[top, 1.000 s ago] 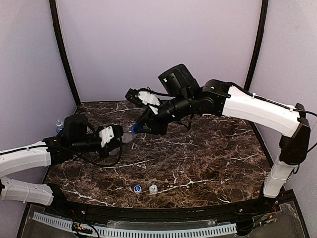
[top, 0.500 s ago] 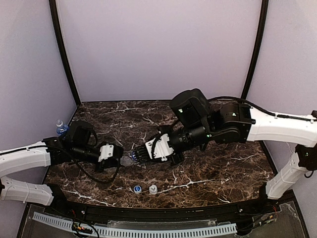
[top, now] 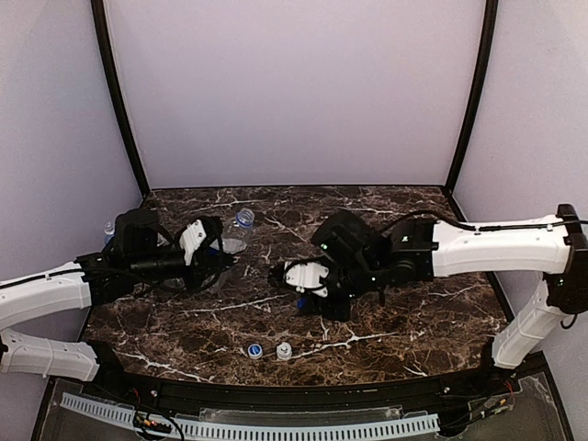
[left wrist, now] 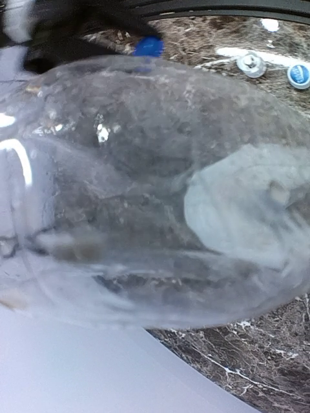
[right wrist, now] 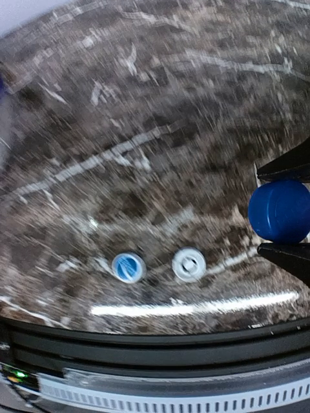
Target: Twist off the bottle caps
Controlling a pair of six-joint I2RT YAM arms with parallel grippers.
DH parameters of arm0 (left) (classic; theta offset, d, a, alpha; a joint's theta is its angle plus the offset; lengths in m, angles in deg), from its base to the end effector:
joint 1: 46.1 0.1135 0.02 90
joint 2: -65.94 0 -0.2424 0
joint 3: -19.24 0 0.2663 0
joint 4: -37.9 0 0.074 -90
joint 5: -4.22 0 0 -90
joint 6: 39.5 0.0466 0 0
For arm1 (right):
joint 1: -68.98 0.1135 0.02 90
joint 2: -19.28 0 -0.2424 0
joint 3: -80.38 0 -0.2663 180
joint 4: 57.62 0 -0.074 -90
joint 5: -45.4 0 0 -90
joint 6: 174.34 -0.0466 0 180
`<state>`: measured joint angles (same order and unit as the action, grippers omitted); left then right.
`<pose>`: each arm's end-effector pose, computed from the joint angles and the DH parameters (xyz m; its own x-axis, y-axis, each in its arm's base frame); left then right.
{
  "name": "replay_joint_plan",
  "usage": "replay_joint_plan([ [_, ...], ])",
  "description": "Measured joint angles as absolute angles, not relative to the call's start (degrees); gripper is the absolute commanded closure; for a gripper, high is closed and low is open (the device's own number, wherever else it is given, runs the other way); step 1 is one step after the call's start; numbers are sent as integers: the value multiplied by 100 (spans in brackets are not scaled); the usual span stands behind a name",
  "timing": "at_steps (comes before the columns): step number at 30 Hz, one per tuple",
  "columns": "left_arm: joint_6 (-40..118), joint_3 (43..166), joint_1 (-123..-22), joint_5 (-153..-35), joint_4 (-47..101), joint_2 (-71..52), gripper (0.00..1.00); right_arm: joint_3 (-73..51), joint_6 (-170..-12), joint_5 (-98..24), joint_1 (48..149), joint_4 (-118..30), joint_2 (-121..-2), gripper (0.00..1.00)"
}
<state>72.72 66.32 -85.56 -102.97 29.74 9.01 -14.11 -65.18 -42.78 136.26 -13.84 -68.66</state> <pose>0.1942 -0.1777 0.2344 0.0907 0.3933 -0.9149 0.8532 0.4431 0.2750 0.1380 0.3334 0.2574 0.0420 -0.7490 -0.6612 -0.9704 0.1270 -0.2055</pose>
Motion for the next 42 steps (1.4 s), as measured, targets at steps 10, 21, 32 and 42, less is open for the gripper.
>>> replay_joint_plan([
  [10,6212,6787,-8521,-10138,3545,987,85,-2071,-7071,-4169,14358,-815,-8319,100],
  [21,6131,6789,-8482,-10138,3547,1024,85,-1717,-7012,-4477,14299,-861,-8883,99],
  [32,6079,6789,-8449,-10170,3549,1059,85,-1536,-6973,-4929,14269,-678,-8944,34],
  [42,5906,6789,-8406,-10511,3577,1129,85,-1145,-6973,-4894,13808,-1126,-7873,1],
])
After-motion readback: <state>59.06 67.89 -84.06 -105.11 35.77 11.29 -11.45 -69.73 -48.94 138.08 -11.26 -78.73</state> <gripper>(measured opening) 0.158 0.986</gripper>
